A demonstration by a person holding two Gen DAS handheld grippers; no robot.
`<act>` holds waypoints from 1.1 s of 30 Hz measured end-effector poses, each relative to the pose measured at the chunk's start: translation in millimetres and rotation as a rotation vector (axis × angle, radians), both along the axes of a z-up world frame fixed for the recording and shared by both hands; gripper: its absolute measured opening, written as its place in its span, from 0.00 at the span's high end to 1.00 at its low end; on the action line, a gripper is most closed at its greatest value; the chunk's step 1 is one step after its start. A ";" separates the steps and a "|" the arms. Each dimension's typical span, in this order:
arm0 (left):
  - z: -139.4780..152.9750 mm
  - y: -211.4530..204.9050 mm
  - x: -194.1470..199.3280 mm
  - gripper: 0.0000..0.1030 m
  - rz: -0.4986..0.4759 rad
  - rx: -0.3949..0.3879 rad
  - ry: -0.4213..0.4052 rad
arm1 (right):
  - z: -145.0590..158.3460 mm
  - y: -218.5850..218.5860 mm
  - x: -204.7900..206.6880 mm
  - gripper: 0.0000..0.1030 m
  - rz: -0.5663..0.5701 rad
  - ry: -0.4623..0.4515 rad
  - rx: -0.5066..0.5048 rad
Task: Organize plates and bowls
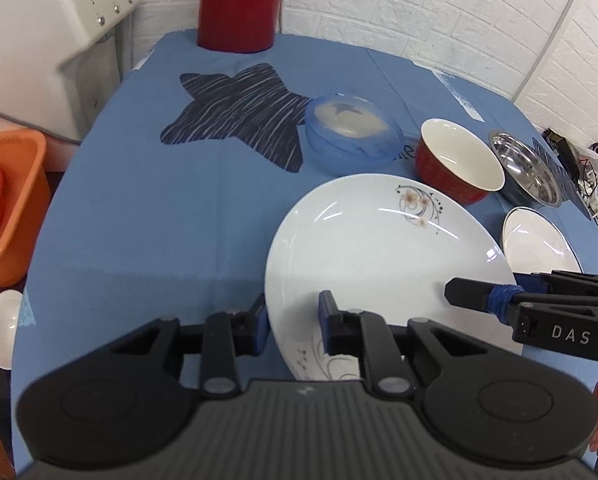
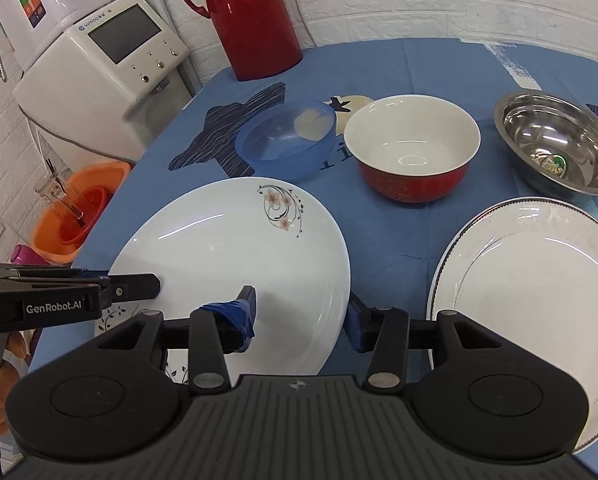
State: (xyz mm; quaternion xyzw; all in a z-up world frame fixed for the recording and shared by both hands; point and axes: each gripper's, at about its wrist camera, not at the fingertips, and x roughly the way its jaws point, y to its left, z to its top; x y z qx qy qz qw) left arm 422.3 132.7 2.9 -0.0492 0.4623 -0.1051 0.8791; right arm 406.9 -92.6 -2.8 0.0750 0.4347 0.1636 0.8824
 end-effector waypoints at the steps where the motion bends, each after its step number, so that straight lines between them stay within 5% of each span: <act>1: 3.7 0.3 -6.0 0.86 0.001 0.007 -0.008 | 1.8 1.3 -4.3 0.69 0.006 -0.002 0.002; 10: 27.5 18.3 -88.5 0.86 0.027 0.035 -0.063 | 19.5 23.9 -65.9 0.65 0.055 -0.039 0.029; 18: 5.3 44.9 -157.4 0.85 0.058 0.026 -0.020 | 3.3 48.5 -118.3 0.62 0.104 0.000 0.025; 30: -22.5 62.0 -186.4 0.84 0.050 -0.031 -0.001 | -15.4 57.7 -143.8 0.61 0.118 0.014 0.031; 33: -23.3 61.3 -189.1 0.67 0.017 -0.054 -0.011 | -16.0 55.9 -143.8 0.61 0.108 0.018 0.046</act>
